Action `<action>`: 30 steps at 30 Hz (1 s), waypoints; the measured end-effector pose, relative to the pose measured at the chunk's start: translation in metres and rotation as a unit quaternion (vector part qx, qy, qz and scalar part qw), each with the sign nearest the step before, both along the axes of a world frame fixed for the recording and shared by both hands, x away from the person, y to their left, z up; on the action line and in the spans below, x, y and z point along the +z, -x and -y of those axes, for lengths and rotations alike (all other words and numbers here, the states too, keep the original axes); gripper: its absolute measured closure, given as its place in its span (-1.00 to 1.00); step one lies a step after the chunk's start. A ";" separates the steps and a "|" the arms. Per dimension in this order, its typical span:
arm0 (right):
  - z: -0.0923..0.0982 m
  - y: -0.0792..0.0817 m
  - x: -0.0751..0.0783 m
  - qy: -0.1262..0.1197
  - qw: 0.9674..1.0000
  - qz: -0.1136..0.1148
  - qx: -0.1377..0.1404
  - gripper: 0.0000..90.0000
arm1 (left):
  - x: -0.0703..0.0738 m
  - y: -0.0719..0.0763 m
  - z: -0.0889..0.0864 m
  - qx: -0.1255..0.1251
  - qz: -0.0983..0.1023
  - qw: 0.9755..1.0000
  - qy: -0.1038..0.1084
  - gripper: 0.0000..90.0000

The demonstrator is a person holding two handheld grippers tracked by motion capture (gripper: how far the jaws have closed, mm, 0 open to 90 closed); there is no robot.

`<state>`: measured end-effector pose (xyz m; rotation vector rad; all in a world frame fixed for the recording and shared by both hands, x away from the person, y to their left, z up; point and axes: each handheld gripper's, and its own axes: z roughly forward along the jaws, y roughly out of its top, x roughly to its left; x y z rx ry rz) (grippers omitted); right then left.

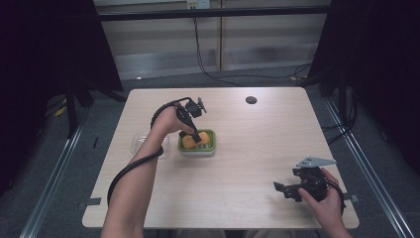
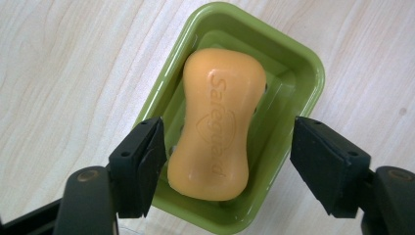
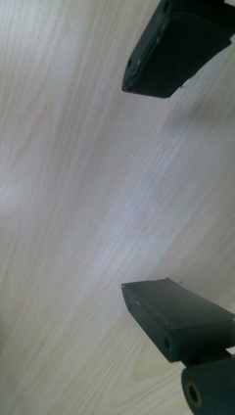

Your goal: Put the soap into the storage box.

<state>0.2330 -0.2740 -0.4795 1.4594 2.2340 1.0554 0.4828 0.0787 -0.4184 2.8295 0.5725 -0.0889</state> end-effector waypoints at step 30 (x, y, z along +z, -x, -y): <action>-0.002 0.000 0.006 0.007 1.000 0.009 0.002 -0.84 | 0.011 0.026 -0.024 0.061 -0.022 0.997 0.030 -0.73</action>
